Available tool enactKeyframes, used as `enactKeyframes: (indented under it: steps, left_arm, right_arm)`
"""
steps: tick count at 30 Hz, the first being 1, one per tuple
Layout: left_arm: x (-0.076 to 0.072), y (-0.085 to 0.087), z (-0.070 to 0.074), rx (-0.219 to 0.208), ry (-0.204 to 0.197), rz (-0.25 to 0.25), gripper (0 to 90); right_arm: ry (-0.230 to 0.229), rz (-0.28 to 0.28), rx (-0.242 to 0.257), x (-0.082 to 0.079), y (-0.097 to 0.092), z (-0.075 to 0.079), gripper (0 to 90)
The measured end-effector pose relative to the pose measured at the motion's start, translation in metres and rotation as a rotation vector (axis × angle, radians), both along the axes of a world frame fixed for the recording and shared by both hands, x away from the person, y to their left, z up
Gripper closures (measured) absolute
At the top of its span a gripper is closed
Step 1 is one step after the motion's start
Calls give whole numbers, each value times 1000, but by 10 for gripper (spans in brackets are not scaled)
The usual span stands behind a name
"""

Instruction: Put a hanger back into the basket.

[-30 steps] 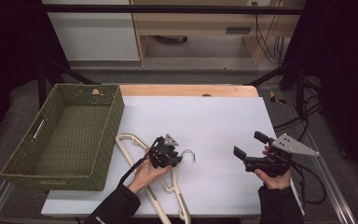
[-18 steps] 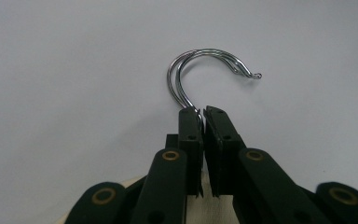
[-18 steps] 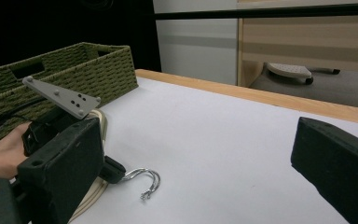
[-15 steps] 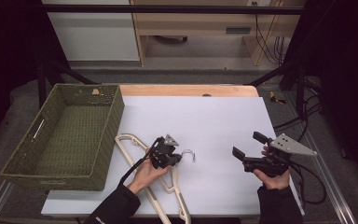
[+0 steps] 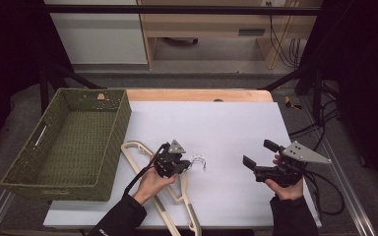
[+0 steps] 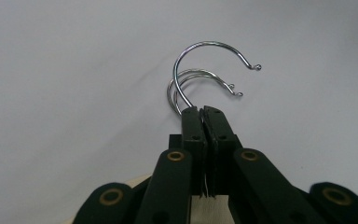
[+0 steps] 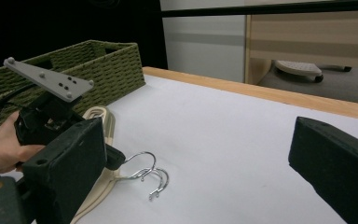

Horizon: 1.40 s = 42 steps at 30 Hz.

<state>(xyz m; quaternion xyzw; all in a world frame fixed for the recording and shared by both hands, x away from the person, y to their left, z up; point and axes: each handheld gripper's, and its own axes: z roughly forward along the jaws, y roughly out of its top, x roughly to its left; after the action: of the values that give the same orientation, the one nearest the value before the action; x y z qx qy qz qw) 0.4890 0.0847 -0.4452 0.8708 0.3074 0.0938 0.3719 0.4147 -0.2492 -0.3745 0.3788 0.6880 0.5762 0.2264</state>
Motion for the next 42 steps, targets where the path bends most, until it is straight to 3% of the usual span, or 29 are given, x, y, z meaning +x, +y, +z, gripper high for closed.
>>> enactKeyframes:
  steps: [20,28,34,38,42]
  left_arm:
    - [-15,12,23,-79,-45,14,880]
    - [-19,14,27,-87,-60,15,880]
    - [-20,15,30,-90,-70,16,880]
    - [-21,16,34,-99,-78,22,881]
    - [-22,16,36,-102,-86,27,883]
  right_arm:
    - [95,152,-1,1,57,-15,140]
    - [178,227,-14,1,86,-28,199]
    - [225,257,-57,1,107,-40,244]
    - [272,276,-44,3,119,-48,274]
    - [295,281,-75,5,130,-54,301]
